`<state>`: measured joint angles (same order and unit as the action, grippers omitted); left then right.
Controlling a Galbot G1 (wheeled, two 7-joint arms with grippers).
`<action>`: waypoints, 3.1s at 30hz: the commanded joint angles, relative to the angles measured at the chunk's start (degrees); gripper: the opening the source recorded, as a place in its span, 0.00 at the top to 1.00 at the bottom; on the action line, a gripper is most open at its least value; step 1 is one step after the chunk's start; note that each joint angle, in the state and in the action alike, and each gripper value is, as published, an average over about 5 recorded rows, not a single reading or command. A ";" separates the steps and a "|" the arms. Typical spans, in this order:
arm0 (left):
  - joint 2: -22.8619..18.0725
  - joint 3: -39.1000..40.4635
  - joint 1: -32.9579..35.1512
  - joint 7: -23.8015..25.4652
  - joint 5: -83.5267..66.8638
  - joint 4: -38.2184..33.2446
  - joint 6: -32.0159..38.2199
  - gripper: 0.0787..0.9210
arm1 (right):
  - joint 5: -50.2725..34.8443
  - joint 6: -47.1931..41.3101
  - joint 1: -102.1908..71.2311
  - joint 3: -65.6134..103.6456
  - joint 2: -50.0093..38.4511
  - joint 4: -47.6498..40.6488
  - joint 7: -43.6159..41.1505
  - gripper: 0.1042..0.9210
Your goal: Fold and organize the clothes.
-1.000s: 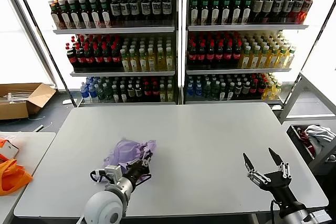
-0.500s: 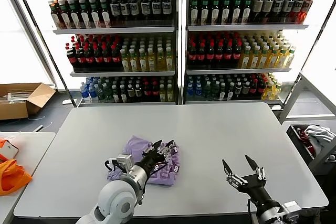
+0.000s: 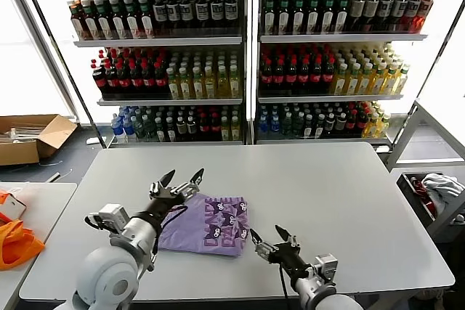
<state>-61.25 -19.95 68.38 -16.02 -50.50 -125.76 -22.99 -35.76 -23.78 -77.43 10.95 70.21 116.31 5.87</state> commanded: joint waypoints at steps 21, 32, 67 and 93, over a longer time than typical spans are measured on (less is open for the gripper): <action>-1.89 -13.86 12.65 3.73 2.45 -6.64 0.80 0.12 | 1.34 -9.15 11.87 -9.69 -1.71 -7.21 2.70 0.95; -1.90 -14.06 12.83 3.76 2.27 -6.60 0.73 0.12 | 1.46 -8.23 4.36 6.30 -13.98 -1.20 -4.99 1.00; -5.72 -13.18 16.24 5.33 4.46 -7.53 1.25 0.12 | 5.54 1.42 13.45 -8.18 -2.89 -12.99 -2.90 0.14; -7.14 -11.16 15.42 6.45 5.61 -6.27 1.54 0.12 | 10.15 -0.65 25.05 -17.43 2.20 -5.00 8.63 0.12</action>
<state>-67.98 -31.25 83.23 -9.86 -45.39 -131.89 -21.51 -31.30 -21.64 -62.37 3.17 66.60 115.62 10.12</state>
